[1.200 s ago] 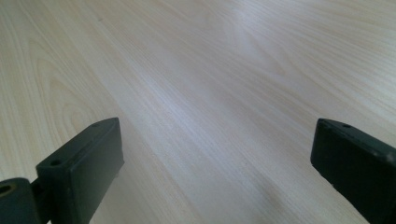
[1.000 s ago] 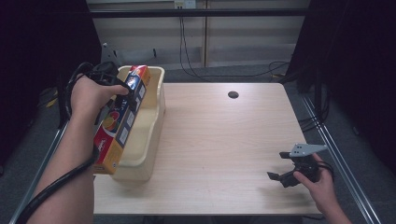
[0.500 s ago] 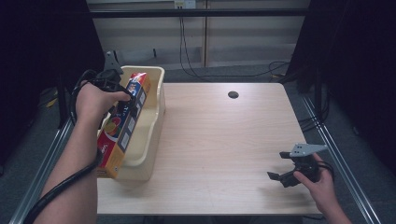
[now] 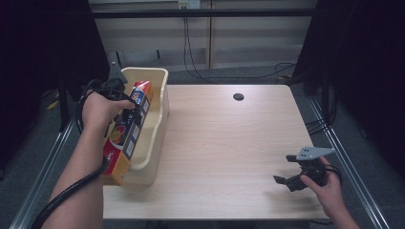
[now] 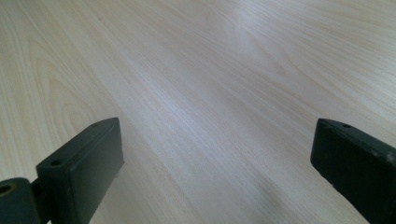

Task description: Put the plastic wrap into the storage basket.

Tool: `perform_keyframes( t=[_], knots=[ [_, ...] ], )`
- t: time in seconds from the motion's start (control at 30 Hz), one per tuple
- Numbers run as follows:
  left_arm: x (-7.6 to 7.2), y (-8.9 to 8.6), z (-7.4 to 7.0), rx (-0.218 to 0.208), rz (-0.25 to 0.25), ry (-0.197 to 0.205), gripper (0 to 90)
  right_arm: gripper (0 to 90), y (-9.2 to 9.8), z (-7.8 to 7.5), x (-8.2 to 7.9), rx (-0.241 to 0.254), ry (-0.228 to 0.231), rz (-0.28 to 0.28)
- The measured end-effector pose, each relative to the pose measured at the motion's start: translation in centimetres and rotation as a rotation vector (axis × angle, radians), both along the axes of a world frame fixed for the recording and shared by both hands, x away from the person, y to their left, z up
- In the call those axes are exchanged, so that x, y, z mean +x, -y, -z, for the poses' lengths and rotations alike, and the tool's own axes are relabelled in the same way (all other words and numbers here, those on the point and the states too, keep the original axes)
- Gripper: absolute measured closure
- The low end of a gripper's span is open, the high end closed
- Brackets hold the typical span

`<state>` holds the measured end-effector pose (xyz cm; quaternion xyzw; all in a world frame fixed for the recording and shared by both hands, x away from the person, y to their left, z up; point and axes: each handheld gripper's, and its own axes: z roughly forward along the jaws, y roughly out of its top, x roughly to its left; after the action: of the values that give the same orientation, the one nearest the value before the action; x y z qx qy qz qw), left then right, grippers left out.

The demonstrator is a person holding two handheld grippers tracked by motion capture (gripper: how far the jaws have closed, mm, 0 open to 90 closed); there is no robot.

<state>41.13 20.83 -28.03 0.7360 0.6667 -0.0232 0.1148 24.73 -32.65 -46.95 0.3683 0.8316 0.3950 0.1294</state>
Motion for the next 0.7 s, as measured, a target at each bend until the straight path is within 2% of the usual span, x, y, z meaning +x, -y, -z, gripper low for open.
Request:
perform_keyframes(
  t=[0.2,0.4,0.5,0.7],
  knots=[
    [0.2,0.2,0.9,0.005,-0.005,-0.022,40.3,2.3,0.0,0.0,0.0,-0.002,0.000,0.000],
    [0.3,0.2,1.8,-0.009,-0.013,-0.035,40.3,2.3,0.0,0.0,0.0,-0.002,-0.005,-0.002],
    [0.3,0.2,2.2,-0.005,-0.003,-0.046,40.2,2.3,-0.1,0.1,0.0,-0.001,-0.006,-0.004],
    [0.4,0.1,2.7,-0.012,-0.010,-0.047,40.2,2.3,-0.1,0.0,0.0,-0.001,-0.005,-0.002]
  ],
)
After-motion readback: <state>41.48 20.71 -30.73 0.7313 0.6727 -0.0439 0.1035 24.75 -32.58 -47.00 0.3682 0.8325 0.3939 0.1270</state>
